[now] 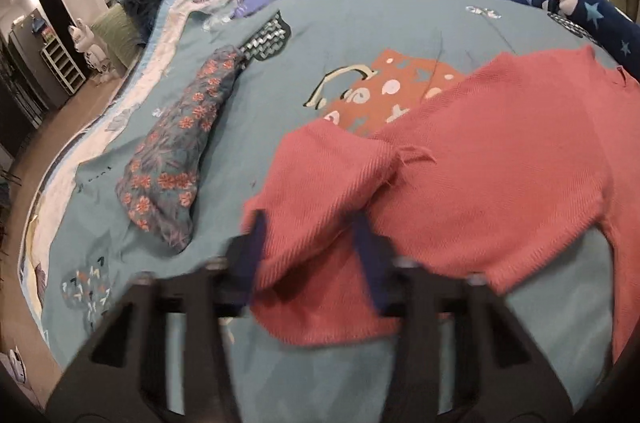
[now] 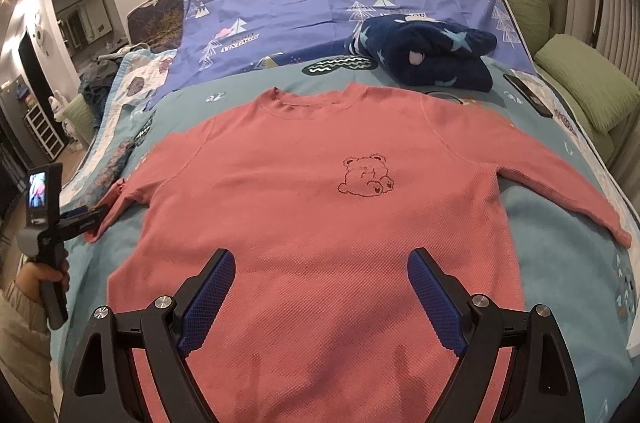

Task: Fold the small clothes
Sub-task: 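Grasp the sweatshirt sleeve cuff with the left gripper, then fold the held sleeve across the sweatshirt body and release with the left gripper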

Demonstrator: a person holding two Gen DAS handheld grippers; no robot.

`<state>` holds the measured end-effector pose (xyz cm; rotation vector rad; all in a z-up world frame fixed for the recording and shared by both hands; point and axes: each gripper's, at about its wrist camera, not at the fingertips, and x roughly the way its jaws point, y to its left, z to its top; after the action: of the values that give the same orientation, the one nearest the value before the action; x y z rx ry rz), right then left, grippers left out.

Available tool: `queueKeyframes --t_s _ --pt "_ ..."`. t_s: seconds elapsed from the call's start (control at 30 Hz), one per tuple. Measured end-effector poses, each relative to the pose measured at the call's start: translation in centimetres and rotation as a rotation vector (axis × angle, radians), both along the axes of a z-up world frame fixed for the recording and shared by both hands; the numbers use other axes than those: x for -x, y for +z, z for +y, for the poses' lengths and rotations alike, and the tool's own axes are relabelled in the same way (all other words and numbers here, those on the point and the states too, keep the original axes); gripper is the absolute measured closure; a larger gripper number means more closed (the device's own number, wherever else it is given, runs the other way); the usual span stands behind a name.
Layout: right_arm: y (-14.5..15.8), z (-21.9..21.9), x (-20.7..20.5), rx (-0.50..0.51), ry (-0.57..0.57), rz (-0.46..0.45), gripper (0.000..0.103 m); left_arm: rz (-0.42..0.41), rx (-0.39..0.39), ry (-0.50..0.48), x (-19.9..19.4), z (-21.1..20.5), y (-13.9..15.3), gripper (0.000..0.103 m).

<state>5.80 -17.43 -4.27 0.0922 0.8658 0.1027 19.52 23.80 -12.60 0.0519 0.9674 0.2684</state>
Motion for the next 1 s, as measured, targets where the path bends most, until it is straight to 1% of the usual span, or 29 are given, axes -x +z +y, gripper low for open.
queueKeyframes --t_s 0.03,0.07,0.1,0.17,0.23,0.3,0.37,0.47,0.57,0.67,0.73,0.83,0.9,0.97,1.0 --pt "-0.1 0.0 -0.1 -0.001 0.001 0.001 0.013 0.005 0.029 0.001 -0.4 0.5 -0.1 0.089" --pt "-0.1 0.0 -0.1 0.0 0.0 0.002 0.013 0.008 0.061 0.002 -0.7 0.7 -0.1 0.098" --pt "-0.1 -0.1 -0.1 0.0 -0.001 0.003 0.013 0.01 0.086 0.006 -0.9 0.9 0.0 0.098" --pt "-0.2 -0.4 -0.1 -0.004 -0.007 0.006 0.013 -0.018 0.109 0.012 -0.9 0.8 1.0 0.099" --pt "-0.3 -0.7 -0.2 -0.009 -0.013 0.009 0.013 -0.082 0.164 -0.016 -0.5 0.3 3.0 0.099" --pt "-0.5 -1.2 -0.5 -0.019 -0.025 0.015 0.013 -0.141 0.2 -0.06 -0.1 -1.1 5.3 0.099" --pt "-0.5 -1.6 -0.6 -0.031 -0.031 0.02 0.013 -0.191 0.223 -0.126 0.3 -3.6 7.8 0.099" --pt "-0.4 -2.1 -0.7 -0.04 -0.04 0.016 0.013 -0.249 0.258 -0.242 0.9 -7.7 10.4 0.099" --pt "-0.1 -2.6 -0.5 -0.038 -0.045 0.004 0.013 -0.287 0.326 -0.363 1.8 -13.0 12.0 0.099" --pt "0.2 -3.3 -0.5 -0.055 -0.041 -0.001 0.013 -0.283 0.392 -0.439 2.1 -17.0 11.8 0.099" --pt "0.4 -3.9 -0.6 -0.076 -0.025 -0.005 0.013 -0.262 0.419 -0.485 2.2 -19.8 10.7 0.099" --pt "0.4 -4.3 -1.1 -0.118 -0.001 0.017 0.013 -0.199 0.416 -0.529 2.3 -23.1 8.6 0.099" --pt "0.4 -4.6 -1.6 -0.164 0.013 0.038 0.013 -0.152 0.408 -0.541 2.7 -24.6 7.3 0.098" --pt "0.5 -4.6 -2.0 -0.196 0.036 0.046 0.014 -0.094 0.417 -0.54 3.2 -24.8 6.0 0.083" --pt "0.6 -4.5 -2.2 -0.205 0.052 0.046 0.014 -0.079 0.429 -0.535 3.5 -24.5 5.7 0.079"
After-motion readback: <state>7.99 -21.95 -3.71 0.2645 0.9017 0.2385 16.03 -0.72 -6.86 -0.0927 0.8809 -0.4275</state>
